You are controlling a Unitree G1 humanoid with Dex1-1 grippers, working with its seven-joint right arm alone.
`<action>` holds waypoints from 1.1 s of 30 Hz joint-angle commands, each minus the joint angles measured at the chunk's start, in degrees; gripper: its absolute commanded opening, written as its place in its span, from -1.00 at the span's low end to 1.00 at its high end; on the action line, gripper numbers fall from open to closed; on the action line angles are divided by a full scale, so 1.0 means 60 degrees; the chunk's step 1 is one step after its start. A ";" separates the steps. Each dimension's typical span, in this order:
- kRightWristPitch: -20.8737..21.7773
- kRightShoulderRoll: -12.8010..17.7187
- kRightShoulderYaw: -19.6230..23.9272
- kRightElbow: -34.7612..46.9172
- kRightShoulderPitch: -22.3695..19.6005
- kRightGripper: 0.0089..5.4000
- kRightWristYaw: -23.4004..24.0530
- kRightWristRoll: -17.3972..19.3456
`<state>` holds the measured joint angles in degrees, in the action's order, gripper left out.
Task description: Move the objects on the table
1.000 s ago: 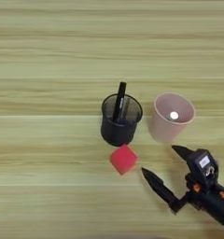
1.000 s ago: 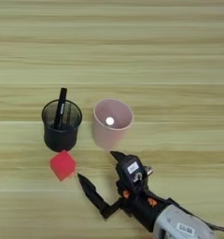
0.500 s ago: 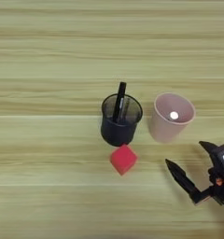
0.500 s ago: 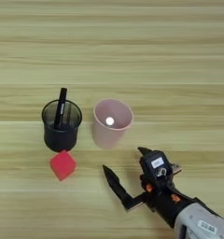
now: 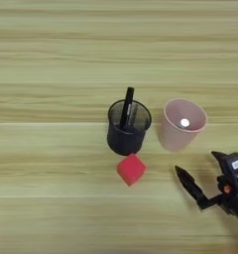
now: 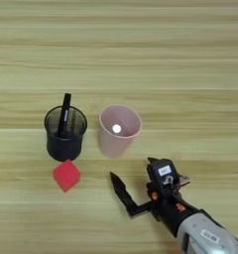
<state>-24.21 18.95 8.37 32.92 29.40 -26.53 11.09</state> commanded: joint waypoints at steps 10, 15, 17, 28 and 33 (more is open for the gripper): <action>0.1265 -0.0499 -0.0619 -0.0966 -0.0733 0.99 0.0752 -0.0760; 0.2010 -0.0786 -0.1059 -0.1865 -0.0955 0.99 0.1075 -0.1268; 0.2390 -0.0887 -0.1256 -0.2286 -0.1064 0.99 0.1238 -0.1535; 0.3714 -0.1259 -0.1657 -0.4330 -0.1616 0.99 0.1786 -0.1912; 0.3910 -0.1268 -0.1622 -0.4719 -0.1804 0.99 0.1882 -0.1892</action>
<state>-0.03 10.49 -1.77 6.80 18.41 -16.52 1.10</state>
